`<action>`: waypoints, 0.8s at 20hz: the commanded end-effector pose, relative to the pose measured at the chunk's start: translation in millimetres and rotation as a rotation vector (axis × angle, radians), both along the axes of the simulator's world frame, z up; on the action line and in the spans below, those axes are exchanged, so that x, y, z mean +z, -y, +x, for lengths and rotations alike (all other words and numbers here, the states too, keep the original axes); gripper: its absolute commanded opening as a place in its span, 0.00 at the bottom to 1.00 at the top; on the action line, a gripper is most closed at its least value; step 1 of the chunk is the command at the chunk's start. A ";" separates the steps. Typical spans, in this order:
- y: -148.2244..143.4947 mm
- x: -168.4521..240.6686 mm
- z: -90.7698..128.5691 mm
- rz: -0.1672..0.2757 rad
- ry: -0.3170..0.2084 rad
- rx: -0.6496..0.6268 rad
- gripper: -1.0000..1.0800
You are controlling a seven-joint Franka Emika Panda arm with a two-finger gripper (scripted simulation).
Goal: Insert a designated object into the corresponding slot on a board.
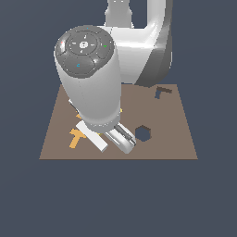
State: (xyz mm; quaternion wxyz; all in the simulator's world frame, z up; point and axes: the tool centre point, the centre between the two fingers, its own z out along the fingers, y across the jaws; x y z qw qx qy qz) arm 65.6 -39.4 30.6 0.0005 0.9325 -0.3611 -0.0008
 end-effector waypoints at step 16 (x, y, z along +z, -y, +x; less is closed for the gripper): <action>0.0 2.4 0.4 0.000 0.001 0.000 0.00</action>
